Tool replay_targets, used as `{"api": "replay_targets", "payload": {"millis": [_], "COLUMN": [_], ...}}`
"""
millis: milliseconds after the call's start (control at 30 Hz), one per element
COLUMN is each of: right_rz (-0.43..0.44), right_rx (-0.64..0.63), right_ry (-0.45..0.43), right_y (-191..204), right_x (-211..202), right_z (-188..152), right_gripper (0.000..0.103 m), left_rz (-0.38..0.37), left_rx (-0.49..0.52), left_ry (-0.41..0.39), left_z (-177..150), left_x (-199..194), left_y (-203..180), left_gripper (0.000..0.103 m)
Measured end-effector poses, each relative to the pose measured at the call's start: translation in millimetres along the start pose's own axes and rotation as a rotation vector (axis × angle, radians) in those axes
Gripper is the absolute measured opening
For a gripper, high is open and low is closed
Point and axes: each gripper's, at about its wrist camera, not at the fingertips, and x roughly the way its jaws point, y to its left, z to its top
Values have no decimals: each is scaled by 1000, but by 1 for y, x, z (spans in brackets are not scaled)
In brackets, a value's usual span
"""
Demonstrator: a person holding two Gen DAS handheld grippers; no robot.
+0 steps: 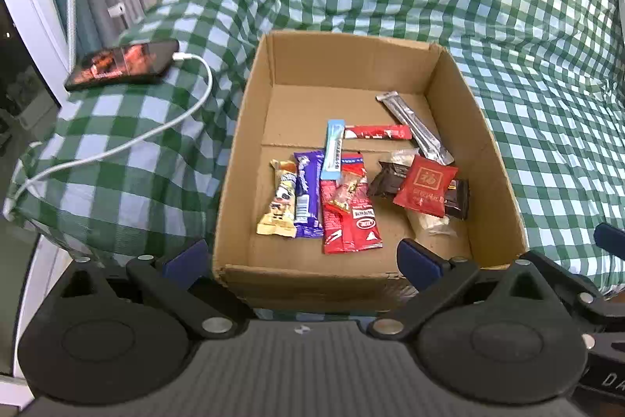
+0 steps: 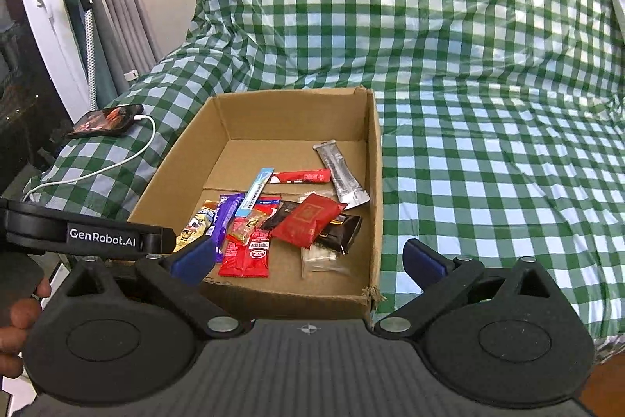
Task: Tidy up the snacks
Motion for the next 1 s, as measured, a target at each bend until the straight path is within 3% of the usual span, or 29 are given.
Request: {"api": "replay_targets", "payload": {"millis": [100,333,1000], "right_rz": [-6,-15,-32], "right_rx": [-6,-20,-38], "right_ry": [-14,-52,-61], "right_y": [2,5,8], "right_x": [-7,-25,-35], "right_z": [-3,-10,-22], "right_gripper": [102,102,102], "left_rz": [-22,11,74], "left_rx": [-3,28,39], "left_ry": [-20,-62,-62], "left_z": [-4,-17,-28], "left_x": [-9,-23,-28], "left_y": [3,-2,1], "left_gripper": [103,103,103]}}
